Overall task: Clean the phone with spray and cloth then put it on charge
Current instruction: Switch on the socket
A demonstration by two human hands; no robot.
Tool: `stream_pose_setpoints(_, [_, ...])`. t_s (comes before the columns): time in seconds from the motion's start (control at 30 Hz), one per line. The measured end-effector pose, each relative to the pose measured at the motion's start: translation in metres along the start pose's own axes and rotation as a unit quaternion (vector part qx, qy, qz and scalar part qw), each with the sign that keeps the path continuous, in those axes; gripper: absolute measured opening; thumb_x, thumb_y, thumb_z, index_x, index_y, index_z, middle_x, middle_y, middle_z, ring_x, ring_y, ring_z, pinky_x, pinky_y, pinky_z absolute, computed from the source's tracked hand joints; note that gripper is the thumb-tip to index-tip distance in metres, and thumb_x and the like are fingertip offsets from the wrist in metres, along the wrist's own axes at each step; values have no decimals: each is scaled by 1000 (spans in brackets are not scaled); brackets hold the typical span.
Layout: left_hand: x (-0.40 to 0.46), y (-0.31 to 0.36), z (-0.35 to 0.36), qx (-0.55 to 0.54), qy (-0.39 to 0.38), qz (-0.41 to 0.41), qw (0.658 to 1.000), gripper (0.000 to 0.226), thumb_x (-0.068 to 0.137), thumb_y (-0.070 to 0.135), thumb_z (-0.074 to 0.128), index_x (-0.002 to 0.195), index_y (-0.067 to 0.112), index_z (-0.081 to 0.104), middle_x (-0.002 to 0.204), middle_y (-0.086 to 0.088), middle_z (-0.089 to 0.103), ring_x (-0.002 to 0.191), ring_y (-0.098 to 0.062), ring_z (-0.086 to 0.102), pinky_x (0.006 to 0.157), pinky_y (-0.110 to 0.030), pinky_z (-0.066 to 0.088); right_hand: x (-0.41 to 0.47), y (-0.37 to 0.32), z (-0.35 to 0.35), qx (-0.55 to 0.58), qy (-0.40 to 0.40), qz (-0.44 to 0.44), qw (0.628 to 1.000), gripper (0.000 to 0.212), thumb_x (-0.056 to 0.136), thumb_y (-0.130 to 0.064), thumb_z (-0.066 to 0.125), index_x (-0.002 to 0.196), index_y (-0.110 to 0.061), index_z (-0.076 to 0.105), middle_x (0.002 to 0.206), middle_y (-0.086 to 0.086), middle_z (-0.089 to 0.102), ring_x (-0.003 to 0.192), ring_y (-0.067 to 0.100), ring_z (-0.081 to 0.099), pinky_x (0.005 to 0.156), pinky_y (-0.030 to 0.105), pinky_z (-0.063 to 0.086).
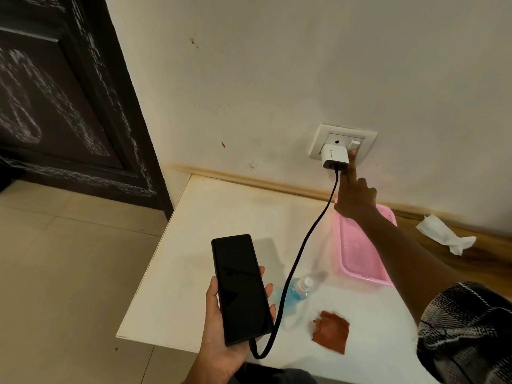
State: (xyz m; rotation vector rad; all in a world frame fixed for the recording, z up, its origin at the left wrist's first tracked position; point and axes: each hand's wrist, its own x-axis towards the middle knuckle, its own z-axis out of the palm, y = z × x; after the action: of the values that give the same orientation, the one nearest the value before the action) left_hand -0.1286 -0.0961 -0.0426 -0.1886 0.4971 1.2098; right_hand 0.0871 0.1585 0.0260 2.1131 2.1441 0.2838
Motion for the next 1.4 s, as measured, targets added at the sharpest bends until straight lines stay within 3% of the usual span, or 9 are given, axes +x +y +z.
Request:
stream_pose_setpoints(0.37, [-2, 1, 2, 10, 8, -1, 1000, 67, 72, 63, 62, 124, 21, 65, 134, -4, 60, 107, -28, 66, 88, -47, 54, -2, -3, -1, 24, -9, 3, 1000, 96, 74, -6, 66, 147, -14, 5, 152, 3, -29, 85, 28, 49, 63, 32, 40])
stream_pose_setpoints(0.5, [-1, 1, 2, 5, 5, -2, 1000, 65, 76, 63, 58, 125, 21, 64, 134, -5, 60, 107, -28, 66, 83, -46, 55, -1, -4, 1, 35, -15, 5, 999, 92, 74, -5, 66, 146, -13, 9, 153, 4, -26, 86, 28, 49, 65, 33, 41])
stream_pose_setpoints(0.9, [-2, 1, 1, 11, 0, -8, 1000, 67, 75, 62, 58, 127, 20, 62, 134, -4, 60, 105, -27, 67, 83, -45, 56, 0, -4, 3, 64, -48, 19, 997, 88, 74, -2, 64, 145, -11, 11, 153, 9, 5, 96, 32, 49, 74, 41, 44])
stream_pose_setpoints(1.13, [-1, 0, 1, 25, -3, 3, 1000, 62, 80, 64, 52, 125, 23, 64, 135, -4, 60, 105, -25, 67, 82, -43, 55, 0, -5, 3, 56, -49, 18, 997, 88, 75, -1, 62, 145, -12, 9, 154, 8, 0, 96, 32, 49, 75, 41, 45])
stream_pose_setpoints(1.27, [-1, 0, 0, 25, -3, 2, 1000, 61, 82, 64, 50, 125, 24, 63, 135, -4, 59, 106, -26, 66, 84, -44, 55, -1, -6, 2, 57, -54, 21, 997, 83, 76, -2, 61, 144, -10, 14, 152, 10, 9, 98, 32, 49, 78, 42, 45])
stream_pose_setpoints(1.4, [-1, 0, -1, 25, -2, -1, 1000, 61, 82, 65, 50, 126, 24, 63, 137, -4, 58, 108, -26, 66, 83, -44, 55, -1, -6, 2, 65, -47, 18, 997, 90, 75, 1, 60, 146, -12, 7, 155, 7, -8, 96, 33, 50, 77, 41, 46])
